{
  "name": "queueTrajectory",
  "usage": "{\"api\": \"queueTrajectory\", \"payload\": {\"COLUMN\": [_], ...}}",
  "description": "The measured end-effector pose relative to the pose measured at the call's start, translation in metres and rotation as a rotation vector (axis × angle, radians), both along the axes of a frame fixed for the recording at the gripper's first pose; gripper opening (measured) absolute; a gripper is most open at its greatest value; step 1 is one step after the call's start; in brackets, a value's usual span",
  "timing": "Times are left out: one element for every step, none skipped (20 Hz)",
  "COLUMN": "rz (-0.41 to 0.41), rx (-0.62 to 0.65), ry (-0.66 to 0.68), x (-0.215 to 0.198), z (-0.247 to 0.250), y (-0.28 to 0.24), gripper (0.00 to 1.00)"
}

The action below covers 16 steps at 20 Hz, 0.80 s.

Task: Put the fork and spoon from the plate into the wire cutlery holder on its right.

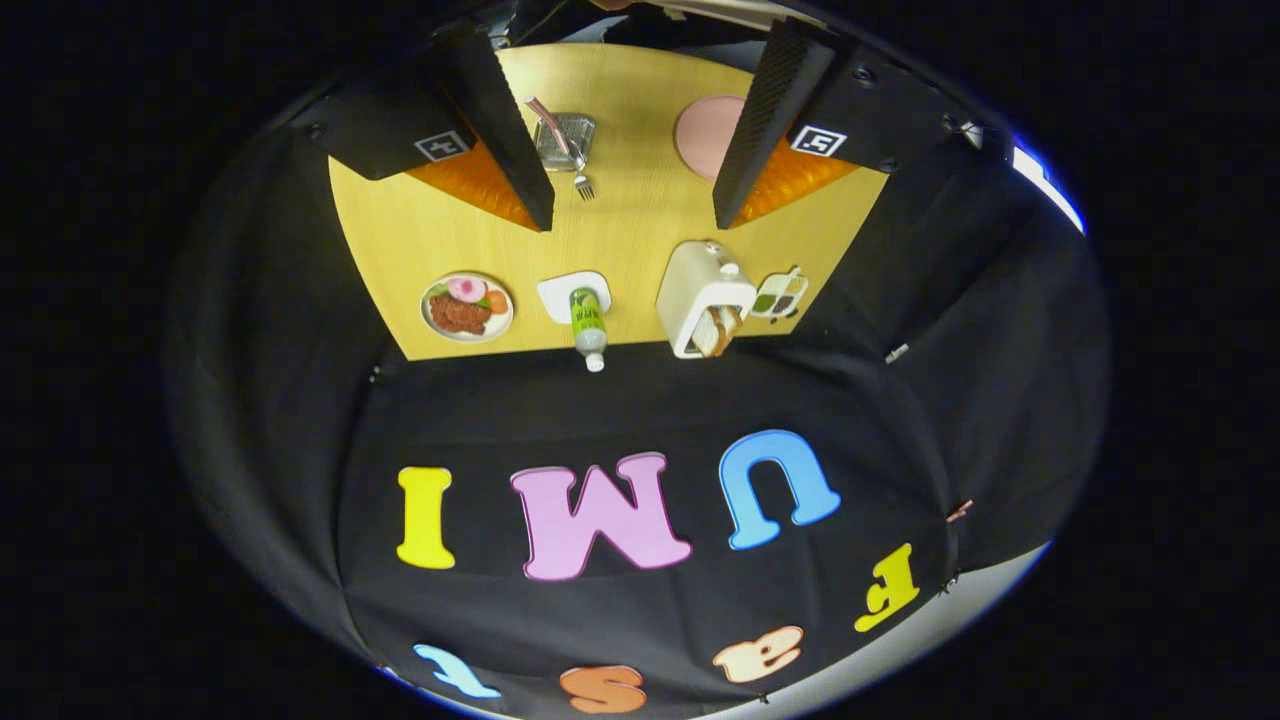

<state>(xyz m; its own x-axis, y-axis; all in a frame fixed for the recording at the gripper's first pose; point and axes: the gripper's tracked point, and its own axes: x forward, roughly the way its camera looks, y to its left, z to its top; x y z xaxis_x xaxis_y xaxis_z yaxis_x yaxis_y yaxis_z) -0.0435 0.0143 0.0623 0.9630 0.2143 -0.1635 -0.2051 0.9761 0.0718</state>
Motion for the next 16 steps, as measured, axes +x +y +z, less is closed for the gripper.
{"api": "queueTrajectory", "payload": {"rz": [-0.016,-0.033,-0.047,-0.057,-0.066,-0.072,-0.081,-0.090,-0.099,-0.113,-0.125,-0.138,-0.158,-0.175,-0.183,-0.186], "rx": [-0.001,-0.004,-0.011,-0.024,-0.028,-0.026,-0.018,-0.009,-0.001,0.005,0.002,0.005,0.000,0.002,-0.004,-0.010], "ry": [-0.050,-0.110,-0.158,-0.192,-0.227,-0.260,-0.292,-0.314,-0.329,-0.347,-0.359,-0.363,-0.363,-0.371,-0.368,-0.369], "x": [-0.001,-0.003,-0.006,-0.009,-0.012,-0.014,-0.015,-0.017,-0.019,-0.020,-0.019,-0.020,-0.018,-0.018,-0.018,-0.018], "z": [0.010,0.022,0.029,0.036,0.044,0.051,0.058,0.063,0.064,0.065,0.065,0.061,0.056,0.052,0.047,0.042], "y": [0.001,0.003,0.006,0.008,0.011,0.012,0.014,0.013,0.013,0.012,0.011,0.011,0.008,0.006,0.007,0.007], "gripper": [1.00,0.99,0.99,0.99,0.99,0.99,0.99,0.99,0.99,0.99,0.99,0.99,0.99,0.99,0.99,0.99]}}
